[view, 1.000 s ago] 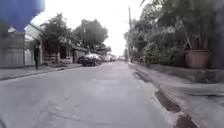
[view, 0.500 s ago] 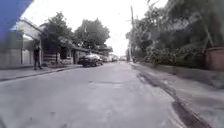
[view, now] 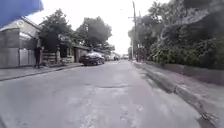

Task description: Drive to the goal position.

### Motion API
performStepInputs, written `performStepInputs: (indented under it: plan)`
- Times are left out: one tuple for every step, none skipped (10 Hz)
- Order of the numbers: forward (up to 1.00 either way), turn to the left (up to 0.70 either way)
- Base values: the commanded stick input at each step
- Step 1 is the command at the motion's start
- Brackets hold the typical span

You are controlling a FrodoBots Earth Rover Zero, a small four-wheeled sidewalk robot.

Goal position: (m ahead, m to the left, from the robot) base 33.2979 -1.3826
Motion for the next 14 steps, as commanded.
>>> performStepInputs:
  plan:
    - [1.0, -0.36]
    - [1.0, -0.32]
    - [1.0, 0.04]
    - [1.0, 0.04]
    - [1.0, 0.04]
    - [1.0, 0.04]
    - [1.0, 0.04]
    - [1.0, 0.04]
    - [1.0, 0.04]
    - [1.0, 0.04]
    - [1.0, 0.04]
    - [1.0, 0.04]
    - [1.0, 0.04]
    - [1.0, 0.04]
